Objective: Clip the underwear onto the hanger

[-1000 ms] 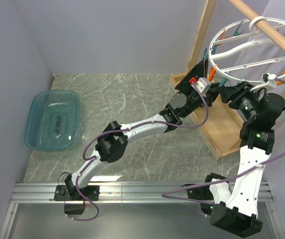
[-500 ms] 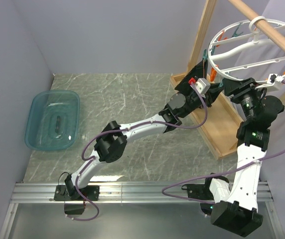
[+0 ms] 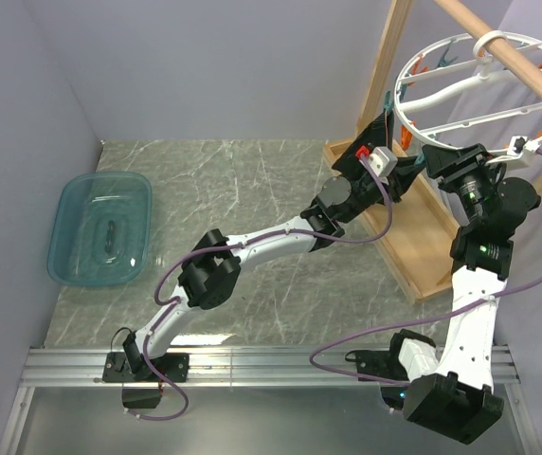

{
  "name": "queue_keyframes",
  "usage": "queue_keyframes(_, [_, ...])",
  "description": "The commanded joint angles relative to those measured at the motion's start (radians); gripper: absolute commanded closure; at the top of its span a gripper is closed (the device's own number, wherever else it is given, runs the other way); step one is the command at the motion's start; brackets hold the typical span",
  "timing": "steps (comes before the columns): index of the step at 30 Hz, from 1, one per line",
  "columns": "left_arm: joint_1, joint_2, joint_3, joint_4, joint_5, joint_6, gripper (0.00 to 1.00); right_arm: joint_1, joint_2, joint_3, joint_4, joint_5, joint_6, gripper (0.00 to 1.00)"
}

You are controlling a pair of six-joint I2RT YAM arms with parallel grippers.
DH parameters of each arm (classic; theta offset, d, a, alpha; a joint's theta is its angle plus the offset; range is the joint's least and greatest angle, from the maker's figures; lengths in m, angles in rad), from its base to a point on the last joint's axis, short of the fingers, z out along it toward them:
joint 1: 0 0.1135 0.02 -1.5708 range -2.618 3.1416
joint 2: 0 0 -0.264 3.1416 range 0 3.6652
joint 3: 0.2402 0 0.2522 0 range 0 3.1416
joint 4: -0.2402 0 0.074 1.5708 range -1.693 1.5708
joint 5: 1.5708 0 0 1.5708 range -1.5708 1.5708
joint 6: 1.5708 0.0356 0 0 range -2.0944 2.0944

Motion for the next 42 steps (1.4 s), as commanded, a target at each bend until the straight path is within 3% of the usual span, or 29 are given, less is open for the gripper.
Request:
queue_keyframes(1, [-0.012, -0.074, -0.009, 0.054, 0.089, -0.028, 1.0, -0.003, 0.014, 0.011, 0.078, -0.026, -0.008, 0.46])
queue_keyframes(13, [-0.012, -0.078, -0.012, 0.06, 0.149, -0.048, 1.0, 0.002, 0.036, 0.006, 0.098, -0.037, -0.003, 0.5])
queue_keyframes(18, [-0.012, -0.078, -0.009, 0.051, 0.155, -0.033, 0.96, 0.005, 0.046, 0.017, 0.081, -0.03, -0.016, 0.67])
queue_keyframes(21, [-0.012, -0.089, -0.026, 0.049, 0.143, -0.031, 0.82, 0.005, 0.051, 0.028, 0.069, -0.031, -0.019, 0.79])
queue_keyframes(22, [-0.012, -0.106, -0.048, 0.052, 0.141, -0.03, 0.69, 0.005, 0.051, 0.031, 0.069, -0.034, -0.019, 0.82])
queue_keyframes(28, [0.0, -0.242, -0.216, 0.058, 0.123, 0.001, 0.28, 0.003, 0.053, 0.054, 0.061, -0.043, -0.014, 1.0])
queue_keyframes(30, [0.009, -0.299, -0.285, 0.055, 0.149, 0.018, 0.23, 0.003, 0.051, 0.065, 0.055, -0.048, -0.014, 1.0])
queue_keyframes(36, [0.061, -0.462, -0.555, 0.043, 0.233, 0.088, 0.26, 0.003, 0.048, 0.072, 0.049, -0.036, 0.003, 1.0])
queue_keyframes(42, [0.083, -0.434, -0.499, 0.042, 0.24, 0.092, 0.39, 0.003, 0.051, 0.062, 0.076, -0.062, 0.049, 1.0])
